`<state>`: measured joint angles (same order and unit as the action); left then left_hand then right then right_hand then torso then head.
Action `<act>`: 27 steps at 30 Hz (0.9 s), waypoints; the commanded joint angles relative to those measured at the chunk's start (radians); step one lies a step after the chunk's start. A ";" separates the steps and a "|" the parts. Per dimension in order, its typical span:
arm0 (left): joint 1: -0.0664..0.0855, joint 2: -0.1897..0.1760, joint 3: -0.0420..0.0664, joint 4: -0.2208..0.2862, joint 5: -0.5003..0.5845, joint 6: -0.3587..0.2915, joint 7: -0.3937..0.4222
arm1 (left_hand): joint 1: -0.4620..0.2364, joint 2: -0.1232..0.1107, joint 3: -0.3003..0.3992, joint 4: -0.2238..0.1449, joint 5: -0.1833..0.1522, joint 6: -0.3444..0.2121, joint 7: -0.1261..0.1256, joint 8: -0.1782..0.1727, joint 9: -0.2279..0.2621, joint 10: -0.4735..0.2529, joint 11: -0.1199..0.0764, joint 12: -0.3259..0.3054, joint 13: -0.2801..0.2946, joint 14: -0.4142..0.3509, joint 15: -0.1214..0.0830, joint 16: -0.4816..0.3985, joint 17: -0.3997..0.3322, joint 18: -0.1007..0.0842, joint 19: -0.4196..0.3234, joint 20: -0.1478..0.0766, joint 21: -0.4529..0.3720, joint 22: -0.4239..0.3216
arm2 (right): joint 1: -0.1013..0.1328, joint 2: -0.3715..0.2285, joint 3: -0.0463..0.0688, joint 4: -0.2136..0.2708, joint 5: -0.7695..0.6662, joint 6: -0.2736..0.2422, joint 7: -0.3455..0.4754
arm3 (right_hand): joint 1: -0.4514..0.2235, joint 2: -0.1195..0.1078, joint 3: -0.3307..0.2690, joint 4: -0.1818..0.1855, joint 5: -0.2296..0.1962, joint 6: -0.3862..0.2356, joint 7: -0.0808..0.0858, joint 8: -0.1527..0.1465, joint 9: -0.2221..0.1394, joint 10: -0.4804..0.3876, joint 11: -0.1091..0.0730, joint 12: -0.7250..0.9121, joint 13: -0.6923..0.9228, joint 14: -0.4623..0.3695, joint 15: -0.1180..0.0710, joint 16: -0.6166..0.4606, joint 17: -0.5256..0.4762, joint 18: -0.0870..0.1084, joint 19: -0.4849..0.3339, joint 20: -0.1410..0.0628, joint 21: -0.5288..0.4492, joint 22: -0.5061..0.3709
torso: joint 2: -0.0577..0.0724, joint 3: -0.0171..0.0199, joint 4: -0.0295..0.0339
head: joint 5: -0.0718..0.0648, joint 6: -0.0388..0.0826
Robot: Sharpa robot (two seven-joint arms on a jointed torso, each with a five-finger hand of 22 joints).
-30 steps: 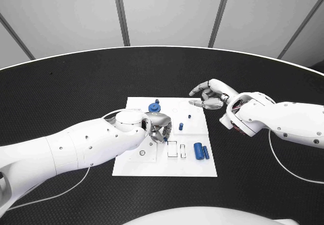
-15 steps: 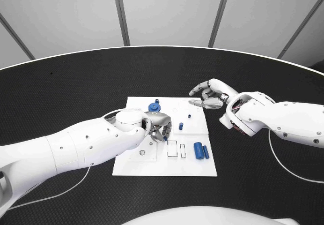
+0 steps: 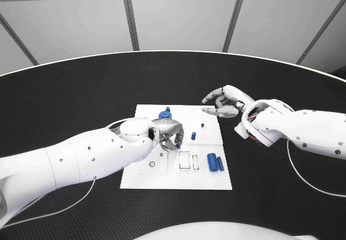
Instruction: Assemble the parts on the task board
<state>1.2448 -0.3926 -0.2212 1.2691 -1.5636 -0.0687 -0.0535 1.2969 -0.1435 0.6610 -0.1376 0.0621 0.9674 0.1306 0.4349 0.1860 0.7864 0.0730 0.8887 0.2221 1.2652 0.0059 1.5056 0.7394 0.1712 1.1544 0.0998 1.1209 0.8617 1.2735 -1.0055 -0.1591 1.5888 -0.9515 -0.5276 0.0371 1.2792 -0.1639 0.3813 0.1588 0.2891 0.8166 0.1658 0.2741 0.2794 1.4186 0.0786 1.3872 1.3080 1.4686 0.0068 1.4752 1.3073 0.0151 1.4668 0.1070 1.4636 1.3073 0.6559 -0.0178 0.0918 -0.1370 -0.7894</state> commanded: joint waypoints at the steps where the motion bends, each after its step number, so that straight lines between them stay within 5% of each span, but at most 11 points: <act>1: 0.000 -0.013 0.000 0.012 0.010 -0.010 0.002 | -0.013 -0.006 -0.002 0.010 -0.003 0.005 -0.003 0.000 0.002 0.008 0.000 -0.004 -0.002 0.014 0.000 0.007 0.017 -0.013 0.012 -0.001 0.007 0.004 | 0.000 0.001 0.000 -0.001 0.000 0.000 0.000 | 0.004 0.001 0.004 0.000 0.004 0.008 0.002 0.003 -0.001 0.006 0.000 0.004 0.080 0.060 -0.007 0.001 0.074 0.016 0.051 -0.006 -0.002 0.167 | -0.001 0.0000 0.0006 | 0.001 0.004; 10: 0.003 -0.057 0.005 0.052 0.052 -0.032 0.002 | -0.021 -0.010 -0.006 0.016 -0.004 0.008 -0.003 0.000 0.003 0.010 0.000 -0.003 -0.003 0.024 0.000 0.009 0.038 -0.016 0.021 -0.001 0.015 0.016 | 0.000 0.004 0.000 -0.008 0.000 0.000 0.002 | 0.004 0.001 0.004 0.000 0.004 0.008 0.002 0.003 -0.001 0.006 0.000 0.004 0.080 0.060 -0.007 0.001 0.074 0.016 0.051 -0.006 -0.002 0.167 | 0.000 -0.0001 0.0012 | 0.006 0.014; 20: 0.008 -0.108 0.066 0.084 0.125 -0.053 0.004 | -0.030 -0.009 -0.010 0.025 -0.004 0.012 -0.004 0.001 0.005 0.012 -0.001 -0.002 -0.005 0.037 -0.001 0.013 0.061 -0.019 0.033 -0.001 0.026 0.031 | 0.000 0.007 0.000 -0.017 0.000 -0.001 0.005 | 0.003 0.001 0.006 0.001 0.004 0.008 0.002 0.003 -0.002 0.006 0.000 0.004 0.080 0.059 -0.007 0.000 0.073 0.016 0.050 -0.006 -0.004 0.166 | 0.001 -0.0002 0.0012 | 0.014 0.024; 27: 0.020 -0.139 0.094 0.096 0.170 -0.055 0.000 | -0.039 -0.009 -0.015 0.035 -0.004 0.013 -0.006 0.000 0.006 0.013 -0.001 -0.002 -0.006 0.039 -0.001 0.014 0.059 -0.020 0.036 -0.002 0.027 0.031 | 0.000 0.008 0.000 -0.021 0.000 -0.001 0.006 | 0.002 0.001 0.006 0.001 0.004 0.008 0.003 0.003 -0.002 0.006 0.000 0.004 0.080 0.059 -0.007 0.000 0.072 0.016 0.050 -0.006 -0.004 0.166 | 0.000 0.0002 0.0018 | 0.019 0.031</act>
<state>1.2640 -0.5281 -0.1311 1.3647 -1.3980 -0.1246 -0.0530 1.2675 -0.1529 0.6431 -0.1086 0.0620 0.9744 0.1234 0.4348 0.1902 0.7935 0.0730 0.8887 0.2170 1.2990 0.0041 1.5134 0.7989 0.1711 1.1812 0.0979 1.1426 0.8924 1.2731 -0.9976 -0.1594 1.5683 -0.9515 -0.5284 0.0433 1.2792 -0.1639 0.3813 0.1588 0.2891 0.8202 0.1696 0.2741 0.2787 1.4186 0.0786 1.3872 1.3077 1.4686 0.0069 1.4752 1.3080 0.0152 1.4668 0.1071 1.4636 1.3073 0.6560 -0.0179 0.0932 -0.1209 -0.7610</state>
